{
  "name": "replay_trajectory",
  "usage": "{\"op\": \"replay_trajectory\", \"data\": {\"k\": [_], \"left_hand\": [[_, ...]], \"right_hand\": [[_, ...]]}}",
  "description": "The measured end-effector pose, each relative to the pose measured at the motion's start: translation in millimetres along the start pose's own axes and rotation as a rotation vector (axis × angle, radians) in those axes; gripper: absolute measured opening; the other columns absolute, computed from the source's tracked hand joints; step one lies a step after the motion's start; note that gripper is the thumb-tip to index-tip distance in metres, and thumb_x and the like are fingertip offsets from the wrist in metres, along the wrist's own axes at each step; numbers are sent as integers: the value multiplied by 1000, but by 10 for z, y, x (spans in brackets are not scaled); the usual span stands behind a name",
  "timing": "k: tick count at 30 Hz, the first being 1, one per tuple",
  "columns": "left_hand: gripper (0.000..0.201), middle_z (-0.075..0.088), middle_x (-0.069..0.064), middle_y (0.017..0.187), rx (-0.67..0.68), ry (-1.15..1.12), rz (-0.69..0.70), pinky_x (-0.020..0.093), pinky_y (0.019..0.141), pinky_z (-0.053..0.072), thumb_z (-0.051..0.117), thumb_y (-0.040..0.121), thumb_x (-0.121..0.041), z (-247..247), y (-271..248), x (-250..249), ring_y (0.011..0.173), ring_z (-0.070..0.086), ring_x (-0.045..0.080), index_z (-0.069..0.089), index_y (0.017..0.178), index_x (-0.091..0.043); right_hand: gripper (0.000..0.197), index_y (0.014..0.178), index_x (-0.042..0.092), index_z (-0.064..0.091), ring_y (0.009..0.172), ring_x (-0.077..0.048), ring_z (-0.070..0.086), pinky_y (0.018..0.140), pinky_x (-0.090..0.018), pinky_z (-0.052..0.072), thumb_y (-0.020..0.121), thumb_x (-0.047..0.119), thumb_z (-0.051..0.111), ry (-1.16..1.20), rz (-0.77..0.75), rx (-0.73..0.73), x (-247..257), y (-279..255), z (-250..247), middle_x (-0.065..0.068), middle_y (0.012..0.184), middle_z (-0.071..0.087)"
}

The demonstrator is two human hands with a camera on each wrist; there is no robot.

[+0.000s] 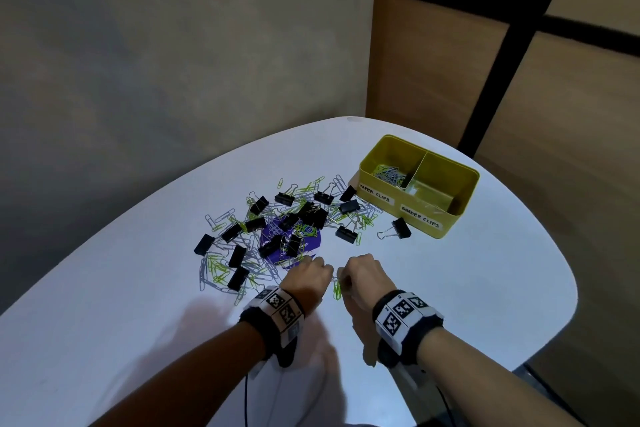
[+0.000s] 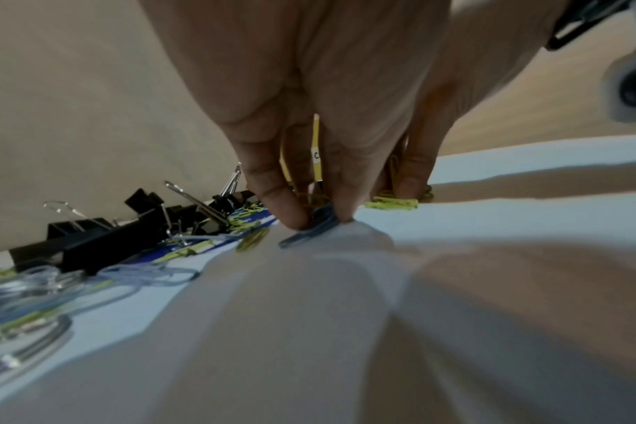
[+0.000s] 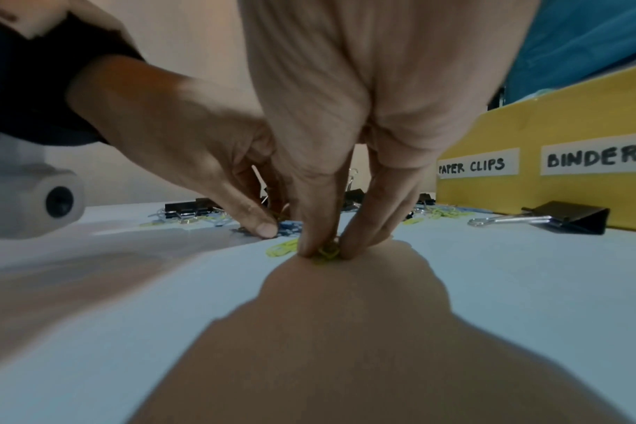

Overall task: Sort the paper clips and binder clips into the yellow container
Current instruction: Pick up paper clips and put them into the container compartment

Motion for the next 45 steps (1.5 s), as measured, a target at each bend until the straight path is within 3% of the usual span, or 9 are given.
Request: {"op": "replay_trajectory", "data": {"k": [4, 7, 9, 14, 18, 23, 32, 40, 45], "left_hand": [[27, 56, 18, 106, -18, 75, 12, 37, 86, 46, 38, 84, 4, -69, 37, -54, 103, 52, 32, 55, 104, -2], [23, 56, 2, 50, -22, 243, 60, 17, 42, 41, 41, 61, -12, -144, 22, -127, 48, 58, 16, 61, 51, -14], [19, 52, 0, 41, -7, 338, 71, 15, 37, 36, 67, 45, -30, -174, 24, -159, 41, 54, 9, 58, 41, -14], [25, 54, 21, 118, 161, 208, 95, 39, 93, 38, 41, 91, 0, -9, 123, -176, 111, 48, 35, 51, 114, 2], [21, 57, 24, 91, 24, -50, 64, 40, 65, 40, 38, 78, 2, -140, 111, -105, 86, 56, 41, 54, 92, 2], [22, 57, 19, 106, 127, -201, -115, 35, 68, 34, 52, 75, -1, -66, 193, 109, 99, 52, 36, 55, 97, -3], [15, 60, 20, 98, 123, -193, 39, 37, 70, 37, 46, 81, 2, -85, 248, 44, 92, 55, 37, 60, 87, -2], [10, 74, 13, 86, 164, -510, -4, 10, 58, 43, 64, 80, -6, -484, 411, 247, 74, 67, 21, 74, 78, -5], [3, 73, 18, 76, 9, -925, -159, 32, 65, 58, 70, 77, -1, -1120, 777, 383, 61, 67, 24, 72, 78, -1]], "right_hand": [[24, 86, 5, 70, 86, -38, 62, 69, -32, 48, 78, 1, 48, 64, 26, -7, -56, 12, 15, -20, 94, 65], [22, 85, 5, 69, 85, -39, 61, 67, -34, 47, 78, 1, 49, 49, 9, -5, -66, 28, 31, -21, 92, 65], [19, 83, 7, 71, 87, -37, 62, 64, -31, 43, 78, 2, 53, 48, 0, -5, -76, 43, 24, -19, 90, 66], [17, 94, 14, 73, 96, -29, 63, 68, -24, 41, 77, 11, 69, 134, 7, -6, -150, 78, -27, -14, 102, 68], [12, 82, 9, 74, 87, -24, 64, 75, -24, 50, 75, 4, 66, 256, 9, 9, -193, 50, -70, -11, 93, 73], [24, 54, 14, 57, 67, -18, 57, 69, -26, 53, 73, 1, 64, 311, -2, 22, -242, 58, -57, -9, 74, 69], [15, 61, 6, 66, 74, -23, 72, 68, -28, 58, 73, 3, 73, 421, 6, 28, -367, 118, -122, -12, 84, 76], [11, 87, -14, 69, 60, -11, 64, 54, -20, 52, 79, -10, 62, 686, 62, -94, -586, 244, -708, -11, 76, 67], [15, 92, 10, 72, 77, -10, 67, 70, -21, 55, 77, 9, 77, 756, 81, -306, -828, 456, -1464, 3, 81, 69]]}}
Point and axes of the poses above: each hand's wrist, its own y-axis towards the middle knuckle, its own z-axis out of the palm, x = y × z, the point moved 7 cm from there along y, towards the middle knuckle
